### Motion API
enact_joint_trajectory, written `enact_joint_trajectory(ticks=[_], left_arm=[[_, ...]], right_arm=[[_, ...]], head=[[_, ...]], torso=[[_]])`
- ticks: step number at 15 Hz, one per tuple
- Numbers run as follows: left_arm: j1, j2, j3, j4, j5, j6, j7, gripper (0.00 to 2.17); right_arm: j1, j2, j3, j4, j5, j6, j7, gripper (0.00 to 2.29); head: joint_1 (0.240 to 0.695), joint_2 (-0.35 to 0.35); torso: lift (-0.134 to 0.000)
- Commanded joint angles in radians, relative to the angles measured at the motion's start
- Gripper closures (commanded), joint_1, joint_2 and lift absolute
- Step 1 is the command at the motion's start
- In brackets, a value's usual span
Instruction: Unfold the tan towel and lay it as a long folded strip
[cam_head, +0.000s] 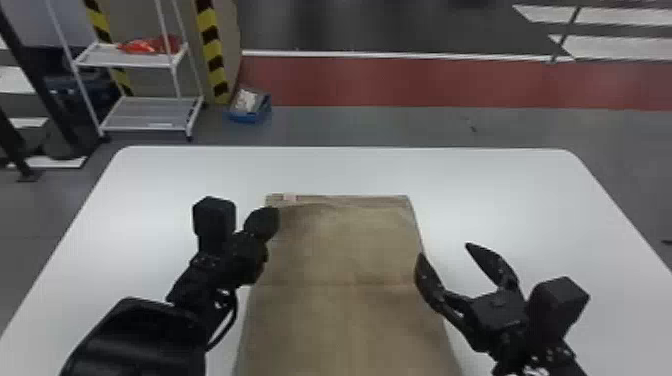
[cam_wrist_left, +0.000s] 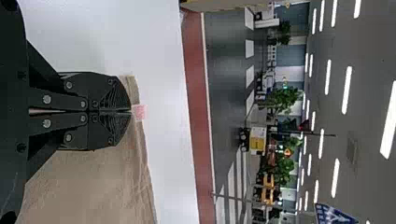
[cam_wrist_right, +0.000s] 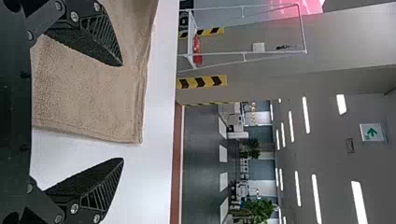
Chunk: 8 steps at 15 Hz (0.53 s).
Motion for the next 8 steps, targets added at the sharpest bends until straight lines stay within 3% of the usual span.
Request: enact_joint_trajectory(ticks=[1, 4, 6, 7, 8], left_arm=[[0.072, 0.001, -0.046, -0.242, -0.006, 0.262, -0.019, 1.45], [0.086, 0.001, -0.181, -0.388, -0.006, 0.532, -0.036, 1.45], [0.078, -0.007, -0.267, -0.394, -0.004, 0.584, -0.035, 1.44], [0.066, -0.012, -0.301, -0.385, -0.001, 0.584, -0.033, 1.27], [0.052, -0.012, -0.317, -0.356, -0.007, 0.578, -0.033, 0.64]], right_arm=[[-0.002, -0.005, -0.01, -0.002, -0.001, -0.002, -0.018, 0.17], [0.02, -0.011, -0.047, -0.011, -0.015, 0.001, -0.041, 0.17], [0.031, -0.011, -0.066, -0.01, -0.027, 0.001, -0.041, 0.17], [0.037, -0.009, -0.067, -0.01, -0.027, 0.001, -0.041, 0.17], [0.044, -0.008, -0.066, -0.01, -0.024, 0.001, -0.04, 0.17]], head=[[0.695, -0.055], [0.695, -0.141], [0.695, -0.205], [0.695, -0.241], [0.695, -0.275]], torso=[[-0.111], [-0.111], [-0.111], [-0.111], [-0.111]])
